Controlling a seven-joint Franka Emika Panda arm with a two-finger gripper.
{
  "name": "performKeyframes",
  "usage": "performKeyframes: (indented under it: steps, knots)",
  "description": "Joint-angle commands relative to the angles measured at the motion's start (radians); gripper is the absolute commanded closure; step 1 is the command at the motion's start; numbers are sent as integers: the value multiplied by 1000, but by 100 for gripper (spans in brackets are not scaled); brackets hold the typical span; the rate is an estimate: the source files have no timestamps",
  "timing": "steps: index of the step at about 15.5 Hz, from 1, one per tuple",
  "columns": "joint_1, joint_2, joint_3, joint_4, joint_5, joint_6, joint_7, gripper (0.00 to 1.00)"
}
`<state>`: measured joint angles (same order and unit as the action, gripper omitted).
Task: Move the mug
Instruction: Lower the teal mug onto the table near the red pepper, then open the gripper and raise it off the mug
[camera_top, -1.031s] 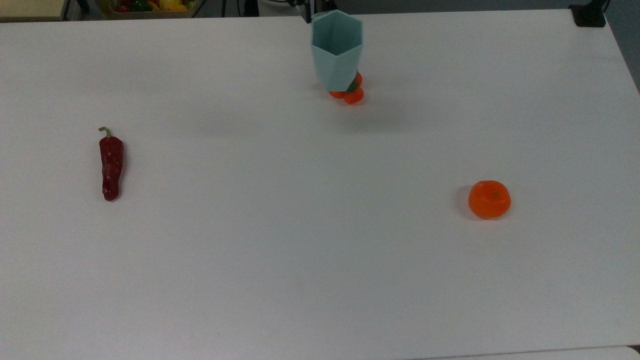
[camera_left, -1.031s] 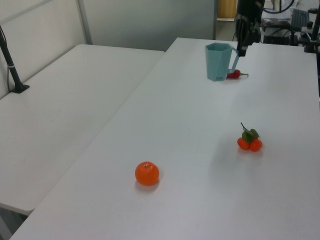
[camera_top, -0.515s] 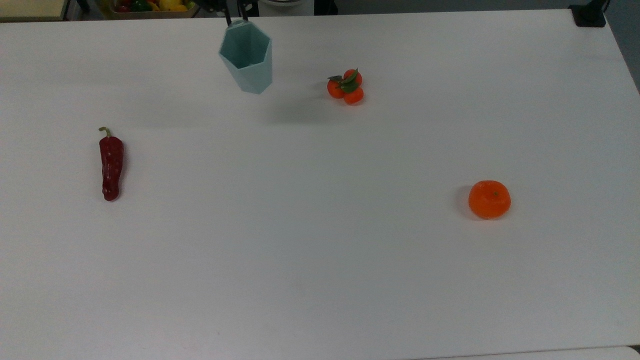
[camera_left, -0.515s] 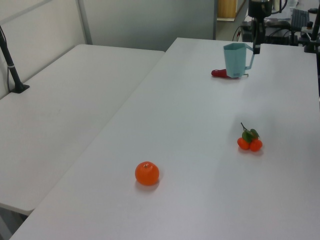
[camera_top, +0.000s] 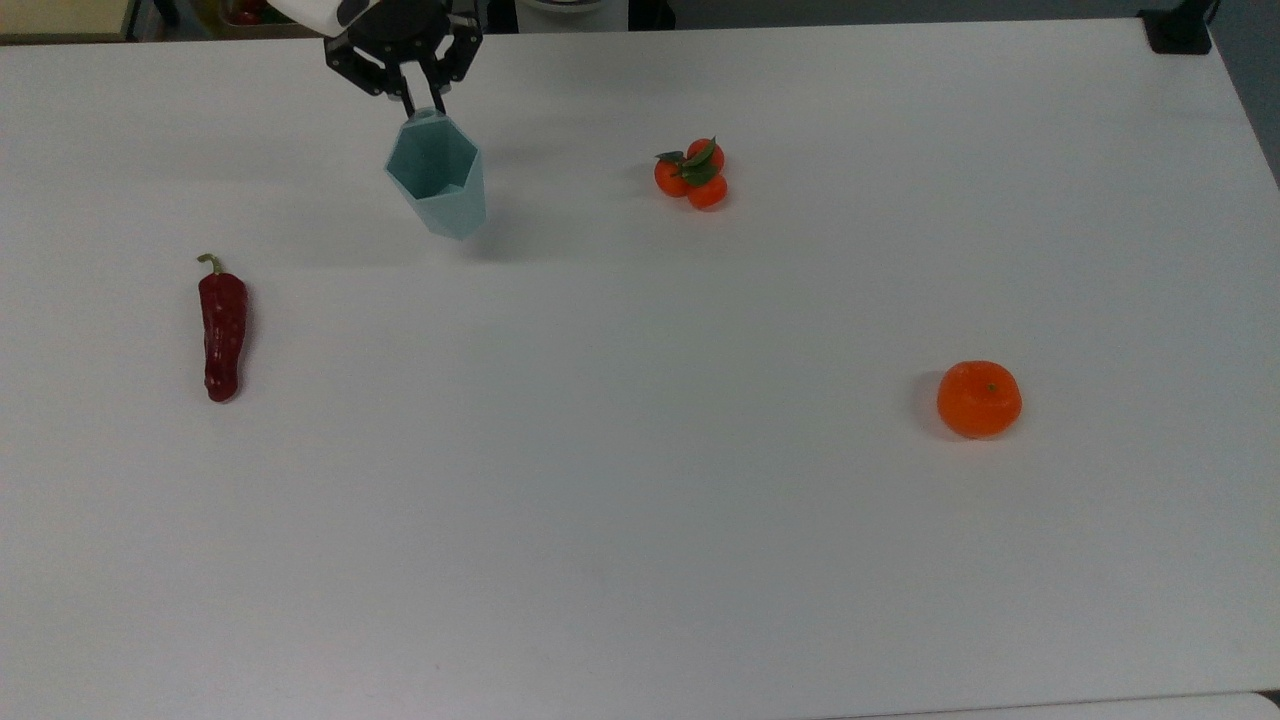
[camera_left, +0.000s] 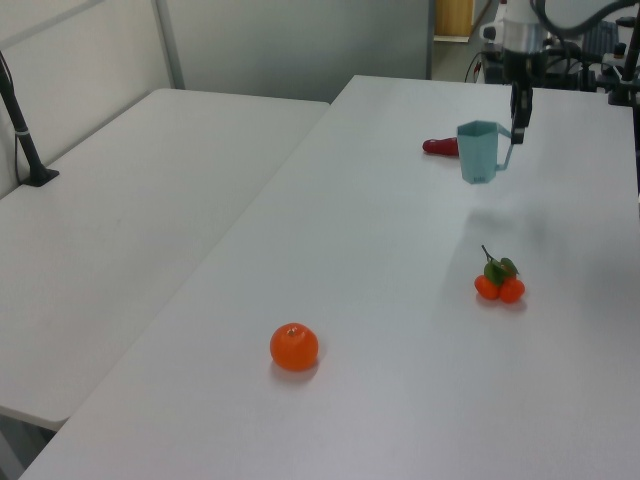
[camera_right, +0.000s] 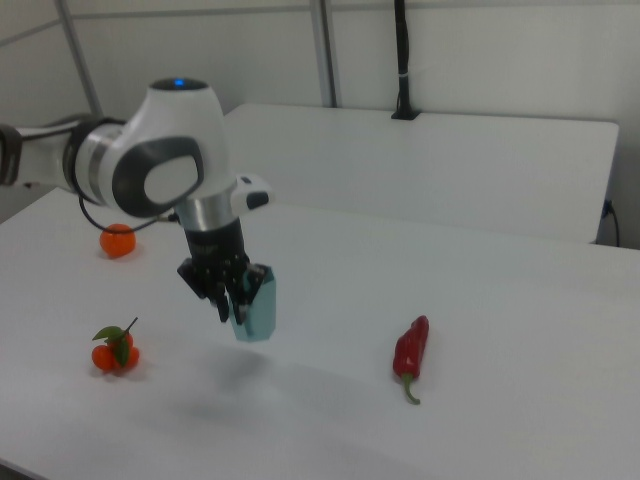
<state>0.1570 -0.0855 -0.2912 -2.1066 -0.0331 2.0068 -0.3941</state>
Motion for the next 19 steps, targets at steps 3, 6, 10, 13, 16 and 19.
performKeyframes:
  steps: [3,6,10,13,16,19]
  knots:
    - [-17,-8,-6,-147,-14,168,-12,100]
    - [-25,4,-6,-168,-14,200,-2,100]
    - [-25,9,-6,-179,-14,219,1,100]
    - [-27,12,-6,-179,-11,211,7,98]
    - [-27,10,-6,-178,-10,201,21,75]
    - [-27,7,-6,-174,-10,191,34,52]
